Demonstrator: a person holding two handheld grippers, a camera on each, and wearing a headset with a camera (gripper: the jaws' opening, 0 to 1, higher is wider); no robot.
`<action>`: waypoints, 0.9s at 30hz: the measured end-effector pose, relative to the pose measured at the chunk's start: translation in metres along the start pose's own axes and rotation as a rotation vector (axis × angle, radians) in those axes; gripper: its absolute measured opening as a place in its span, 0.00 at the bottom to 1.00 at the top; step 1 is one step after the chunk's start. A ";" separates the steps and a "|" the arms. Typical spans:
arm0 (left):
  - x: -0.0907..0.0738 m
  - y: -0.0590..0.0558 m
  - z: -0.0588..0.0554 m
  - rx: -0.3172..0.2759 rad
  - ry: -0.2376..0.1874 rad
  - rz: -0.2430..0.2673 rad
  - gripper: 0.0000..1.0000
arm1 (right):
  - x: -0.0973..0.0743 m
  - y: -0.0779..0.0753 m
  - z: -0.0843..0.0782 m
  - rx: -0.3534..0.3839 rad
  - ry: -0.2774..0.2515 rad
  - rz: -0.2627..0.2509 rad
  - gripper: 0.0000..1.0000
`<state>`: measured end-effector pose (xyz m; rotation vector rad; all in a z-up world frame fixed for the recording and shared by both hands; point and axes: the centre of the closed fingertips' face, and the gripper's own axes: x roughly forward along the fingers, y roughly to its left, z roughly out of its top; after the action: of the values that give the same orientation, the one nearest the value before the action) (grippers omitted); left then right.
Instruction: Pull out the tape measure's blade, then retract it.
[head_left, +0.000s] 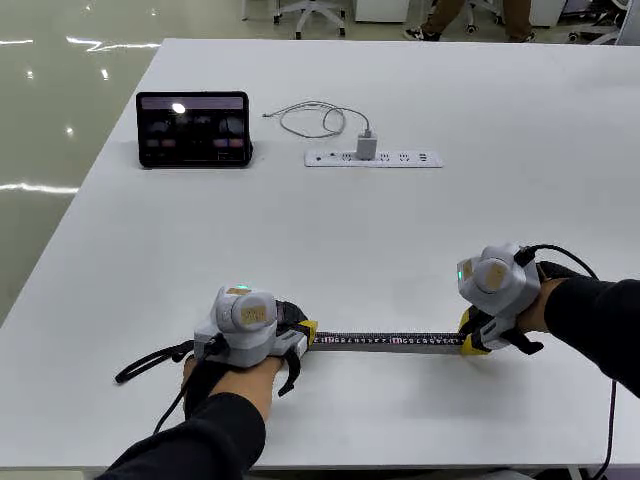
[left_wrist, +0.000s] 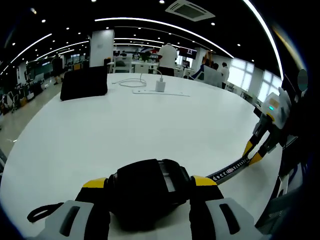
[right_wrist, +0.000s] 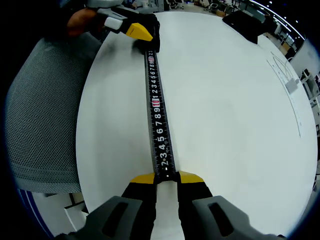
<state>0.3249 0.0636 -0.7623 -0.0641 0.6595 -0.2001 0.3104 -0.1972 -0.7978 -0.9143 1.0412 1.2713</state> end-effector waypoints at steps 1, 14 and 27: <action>0.000 0.000 0.000 0.000 0.000 0.000 0.60 | 0.000 0.000 0.001 0.006 -0.002 -0.002 0.11; -0.001 0.000 0.000 -0.002 -0.001 0.000 0.60 | 0.002 0.001 0.009 0.030 -0.011 -0.021 0.11; -0.001 -0.001 0.000 -0.003 0.000 -0.003 0.60 | 0.005 0.001 0.018 0.029 -0.024 -0.023 0.11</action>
<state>0.3241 0.0631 -0.7617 -0.0683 0.6594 -0.2016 0.3117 -0.1781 -0.7974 -0.8846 1.0253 1.2418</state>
